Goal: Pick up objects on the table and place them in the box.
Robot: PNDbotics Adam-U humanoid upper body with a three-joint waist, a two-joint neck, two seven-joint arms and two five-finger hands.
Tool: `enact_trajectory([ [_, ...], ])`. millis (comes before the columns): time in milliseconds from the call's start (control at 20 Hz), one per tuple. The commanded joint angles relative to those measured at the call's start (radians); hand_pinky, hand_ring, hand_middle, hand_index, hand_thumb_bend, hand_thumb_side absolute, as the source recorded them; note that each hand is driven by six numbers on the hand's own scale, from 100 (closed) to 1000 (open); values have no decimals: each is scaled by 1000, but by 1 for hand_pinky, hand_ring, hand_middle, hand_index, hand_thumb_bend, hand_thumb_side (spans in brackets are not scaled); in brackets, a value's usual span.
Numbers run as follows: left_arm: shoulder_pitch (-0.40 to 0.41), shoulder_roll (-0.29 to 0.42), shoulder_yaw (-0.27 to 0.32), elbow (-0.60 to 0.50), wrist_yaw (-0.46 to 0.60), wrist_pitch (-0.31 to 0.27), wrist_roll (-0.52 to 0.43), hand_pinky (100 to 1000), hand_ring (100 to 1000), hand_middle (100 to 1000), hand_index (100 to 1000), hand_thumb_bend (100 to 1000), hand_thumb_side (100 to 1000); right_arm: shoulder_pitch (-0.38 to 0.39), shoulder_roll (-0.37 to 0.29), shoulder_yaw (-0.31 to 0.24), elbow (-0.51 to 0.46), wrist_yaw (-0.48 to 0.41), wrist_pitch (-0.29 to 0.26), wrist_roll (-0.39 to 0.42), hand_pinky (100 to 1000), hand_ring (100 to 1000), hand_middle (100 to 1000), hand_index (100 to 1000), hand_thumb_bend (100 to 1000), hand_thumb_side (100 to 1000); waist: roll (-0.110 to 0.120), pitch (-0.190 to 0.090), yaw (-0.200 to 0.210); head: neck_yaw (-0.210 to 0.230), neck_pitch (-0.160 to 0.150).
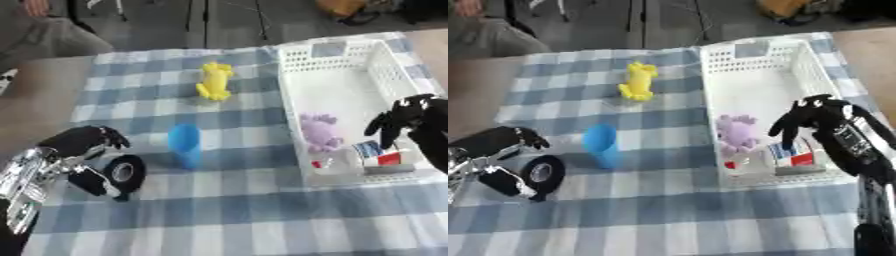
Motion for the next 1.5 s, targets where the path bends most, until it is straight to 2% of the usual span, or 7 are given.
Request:
enact_trajectory([
  [50, -15, 16, 4, -9, -9, -1, -11, 801, 752, 674, 840, 929, 458, -7, -12, 1, -6, -1, -3, 3, 576, 409, 423, 607, 100, 850, 1, -72, 0, 2, 5],
  [900, -22, 4, 3, 25, -9, 8, -3, 787, 743, 651, 825, 894, 452, -6, -11, 1, -6, -1, -3, 5, 576, 409, 423, 607, 100, 849, 1, -73, -1, -11, 5],
  [1200, -27, 3, 3, 34, -6, 5, -13, 786, 734, 625, 802, 826, 448, -6, -11, 1, -6, -1, -3, 4, 576, 409, 423, 607, 100, 849, 1, -73, -2, -13, 5],
  [1250, -28, 3, 3, 35, -7, 5, -13, 783, 721, 604, 784, 769, 448, -6, -12, 1, -6, -1, -3, 4, 576, 409, 423, 607, 100, 849, 1, -73, -3, -14, 5],
  [1300, -28, 2, 2, 35, -8, 4, -13, 783, 721, 604, 784, 769, 448, -6, -12, 1, -6, -1, -3, 5, 576, 409, 423, 607, 100, 849, 1, -73, -3, -14, 5],
  [1350, -28, 2, 2, 36, -8, 4, -13, 774, 693, 556, 724, 575, 446, -6, -12, 1, -6, -1, -3, 5, 576, 409, 423, 607, 100, 848, 1, -73, -3, -14, 5],
  [1500, -29, 4, 2, 40, -7, -1, -19, 772, 679, 535, 697, 492, 436, -6, -11, 1, -6, -1, -3, 5, 576, 409, 423, 607, 100, 848, 1, -74, -4, -16, 5],
])
